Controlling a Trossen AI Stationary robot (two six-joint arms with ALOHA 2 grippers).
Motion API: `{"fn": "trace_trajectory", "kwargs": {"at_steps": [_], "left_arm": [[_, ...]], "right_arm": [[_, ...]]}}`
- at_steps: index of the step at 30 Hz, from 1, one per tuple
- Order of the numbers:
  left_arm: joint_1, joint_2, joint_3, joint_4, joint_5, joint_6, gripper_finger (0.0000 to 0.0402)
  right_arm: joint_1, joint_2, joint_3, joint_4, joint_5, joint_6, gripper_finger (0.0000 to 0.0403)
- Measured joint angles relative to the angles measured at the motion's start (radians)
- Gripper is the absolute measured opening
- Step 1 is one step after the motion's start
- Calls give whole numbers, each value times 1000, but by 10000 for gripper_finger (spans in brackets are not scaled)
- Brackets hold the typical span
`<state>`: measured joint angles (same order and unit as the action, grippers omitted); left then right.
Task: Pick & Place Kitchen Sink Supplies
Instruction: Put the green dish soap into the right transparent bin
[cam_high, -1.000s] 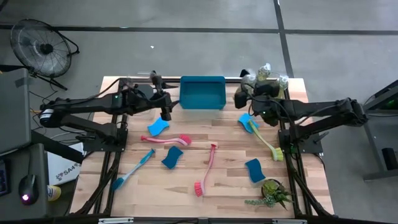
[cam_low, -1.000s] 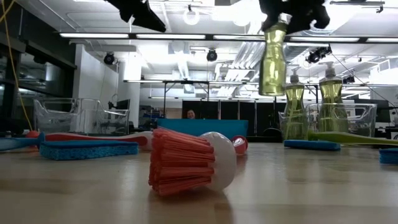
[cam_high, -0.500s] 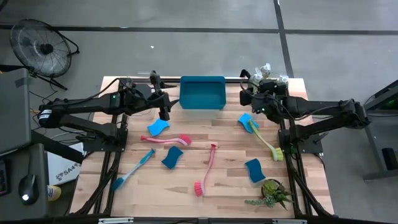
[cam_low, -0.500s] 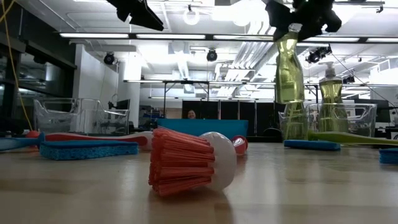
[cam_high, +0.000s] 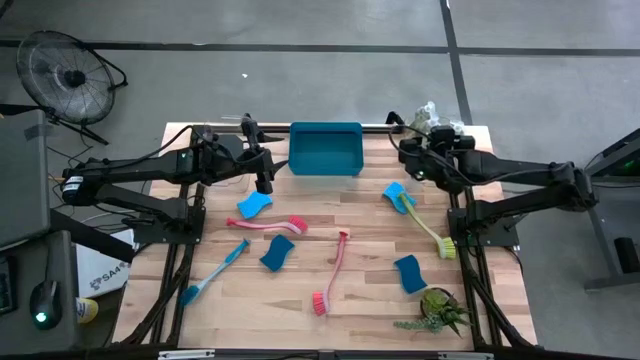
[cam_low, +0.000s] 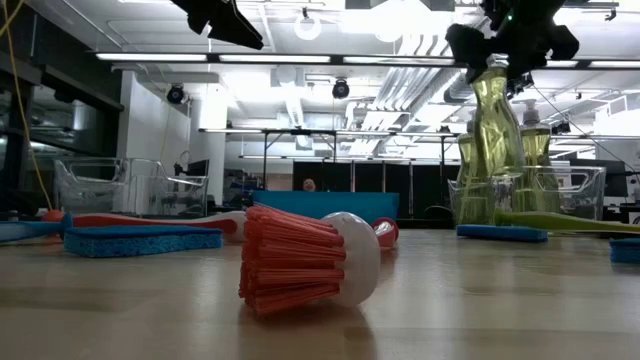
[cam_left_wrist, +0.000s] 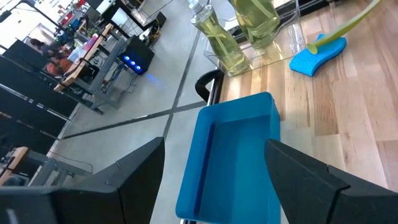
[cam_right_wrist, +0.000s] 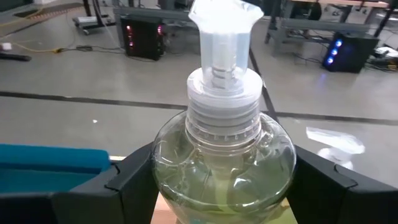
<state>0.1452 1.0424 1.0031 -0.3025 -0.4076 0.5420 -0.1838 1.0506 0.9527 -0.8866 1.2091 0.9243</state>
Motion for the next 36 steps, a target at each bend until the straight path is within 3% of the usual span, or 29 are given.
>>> {"fn": "trace_trajectory", "kwargs": {"at_steps": [13,25,36], "left_arm": [[0,0,0,0,-1,-17,269],[0,0,0,0,-1,-23,269],[0,1,0,0,-1,-23,269]], "right_arm": [[-13,1,-148,16,-52,174,275],[-13,2,-284,185,-26,132,275],[-13,2,-297,202,-32,61,275]]}}
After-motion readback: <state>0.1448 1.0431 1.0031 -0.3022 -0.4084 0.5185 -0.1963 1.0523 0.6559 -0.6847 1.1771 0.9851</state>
